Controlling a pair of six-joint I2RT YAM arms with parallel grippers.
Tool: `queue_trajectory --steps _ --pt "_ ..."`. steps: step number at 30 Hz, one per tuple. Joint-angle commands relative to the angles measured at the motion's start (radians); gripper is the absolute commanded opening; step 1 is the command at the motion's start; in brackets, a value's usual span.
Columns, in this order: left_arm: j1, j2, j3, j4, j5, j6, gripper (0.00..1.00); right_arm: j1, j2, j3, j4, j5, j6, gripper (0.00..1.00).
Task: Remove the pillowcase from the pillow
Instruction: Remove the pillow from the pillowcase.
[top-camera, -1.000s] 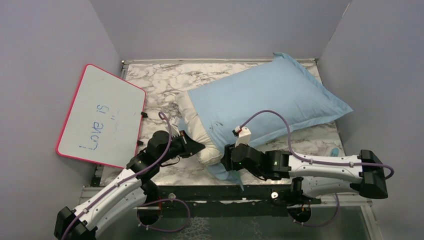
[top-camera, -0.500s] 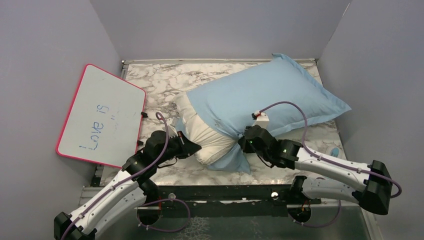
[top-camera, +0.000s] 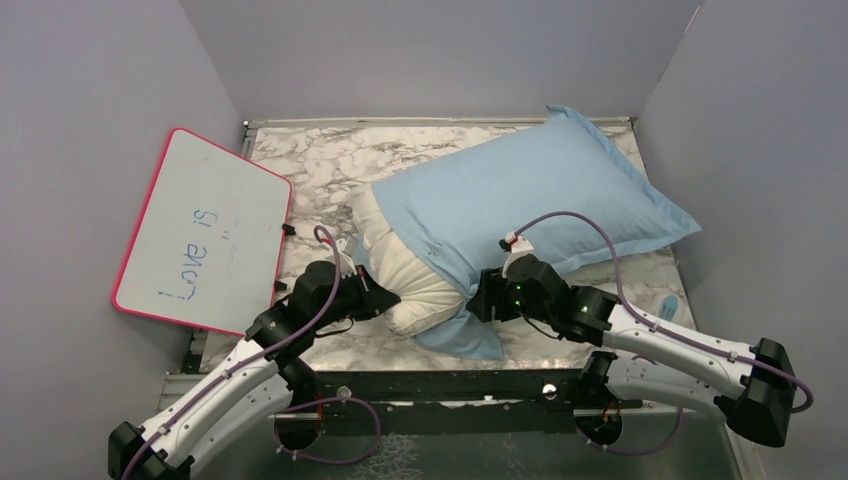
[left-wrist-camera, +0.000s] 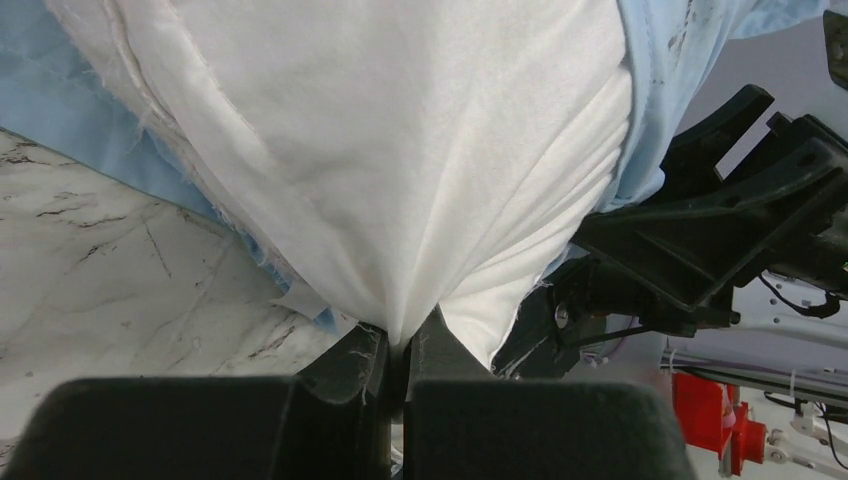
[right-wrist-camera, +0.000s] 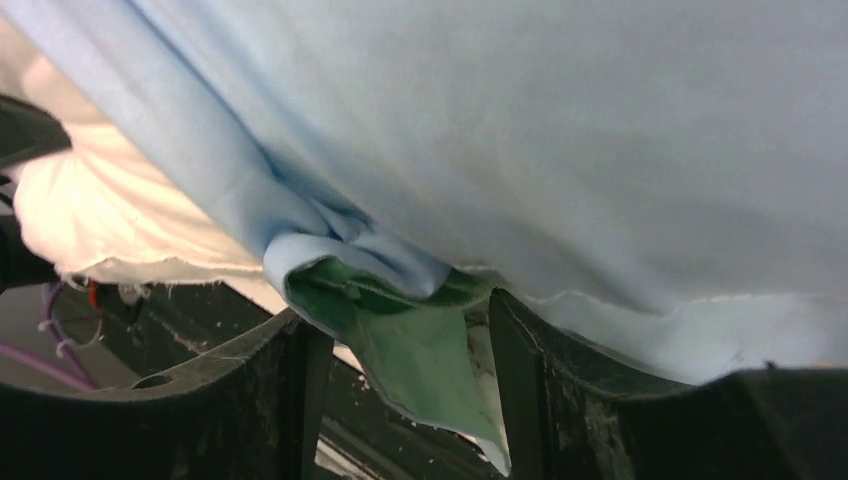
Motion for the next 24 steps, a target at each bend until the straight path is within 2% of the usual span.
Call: queue_trajectory --steps 1,5,11,12,16,18,20,24 --pt "0.006 -0.020 0.012 -0.051 -0.020 0.016 0.00 -0.005 -0.065 -0.036 -0.053 -0.098 0.003 0.64" --pt "0.006 -0.005 0.020 -0.050 -0.008 0.013 0.00 -0.005 -0.105 -0.034 -0.089 -0.104 0.041 0.68" --pt "0.005 0.035 0.031 -0.060 0.024 0.017 0.00 -0.005 -0.191 -0.006 -0.075 -0.205 0.020 0.75" --pt "0.005 0.037 0.022 -0.062 0.030 0.015 0.04 -0.005 -0.200 0.013 -0.089 -0.208 0.014 0.76" --pt "0.005 0.027 -0.028 -0.074 0.052 -0.017 0.51 -0.005 -0.204 0.107 -0.186 -0.138 -0.007 0.80" --pt "0.006 0.006 -0.045 -0.078 0.062 -0.032 0.67 -0.005 -0.202 0.147 -0.229 -0.100 -0.011 0.81" --pt "0.006 -0.016 -0.042 -0.092 0.054 -0.039 0.78 -0.005 -0.200 0.172 -0.257 -0.061 -0.008 0.82" --pt "0.006 -0.028 -0.005 -0.130 0.026 -0.010 0.88 -0.006 -0.185 0.200 -0.260 -0.024 0.017 0.89"
